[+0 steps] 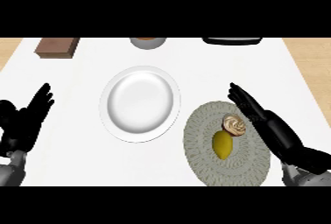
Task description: Pick the lemon from the placemat and place it in the plate
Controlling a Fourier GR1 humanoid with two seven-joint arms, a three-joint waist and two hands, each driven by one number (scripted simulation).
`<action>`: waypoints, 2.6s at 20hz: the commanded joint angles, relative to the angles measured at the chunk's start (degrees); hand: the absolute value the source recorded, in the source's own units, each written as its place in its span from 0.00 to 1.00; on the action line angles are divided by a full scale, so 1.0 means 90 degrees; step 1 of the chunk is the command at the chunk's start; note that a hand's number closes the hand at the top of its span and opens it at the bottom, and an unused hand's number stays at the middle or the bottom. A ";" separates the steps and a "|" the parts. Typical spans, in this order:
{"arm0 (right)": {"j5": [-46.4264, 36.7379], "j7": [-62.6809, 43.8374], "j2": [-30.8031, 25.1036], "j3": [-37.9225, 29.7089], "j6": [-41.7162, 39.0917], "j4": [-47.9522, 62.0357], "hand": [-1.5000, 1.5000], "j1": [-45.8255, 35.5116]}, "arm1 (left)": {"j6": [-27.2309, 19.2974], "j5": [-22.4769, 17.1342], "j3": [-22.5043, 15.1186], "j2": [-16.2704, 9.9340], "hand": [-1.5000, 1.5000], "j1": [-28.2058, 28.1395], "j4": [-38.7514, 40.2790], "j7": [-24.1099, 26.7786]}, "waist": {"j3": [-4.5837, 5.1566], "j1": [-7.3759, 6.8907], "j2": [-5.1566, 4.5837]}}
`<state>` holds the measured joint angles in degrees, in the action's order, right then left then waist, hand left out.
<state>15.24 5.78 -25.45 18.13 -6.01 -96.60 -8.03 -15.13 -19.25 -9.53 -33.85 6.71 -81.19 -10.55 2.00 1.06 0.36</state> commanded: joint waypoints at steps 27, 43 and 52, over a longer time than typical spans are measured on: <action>-0.2488 0.2161 -0.0289 -0.1170 0.0954 0.1322 0.00 0.1869 | 0.0737 0.0472 0.0376 0.1252 0.50 0.0752 0.1015 0.0747 | -0.0218 -0.0057 -0.0039; -0.4589 -0.0912 -0.0197 -0.0060 0.0267 0.1288 0.00 0.0620 | 0.0754 0.0841 0.0447 0.1476 0.50 0.0288 0.0302 0.0577 | -0.0221 -0.0137 -0.0043; -0.5186 -0.1268 0.0228 0.0089 -0.0412 0.1483 0.00 0.0489 | 0.1347 0.0836 0.0886 0.1436 0.50 0.0031 0.0209 0.0500 | -0.0222 -0.0142 -0.0041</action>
<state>-28.63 -5.89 -25.75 17.94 -8.55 -87.24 -2.09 -6.08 -11.33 -3.13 -20.40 8.94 -79.30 -7.11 0.02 -0.02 0.03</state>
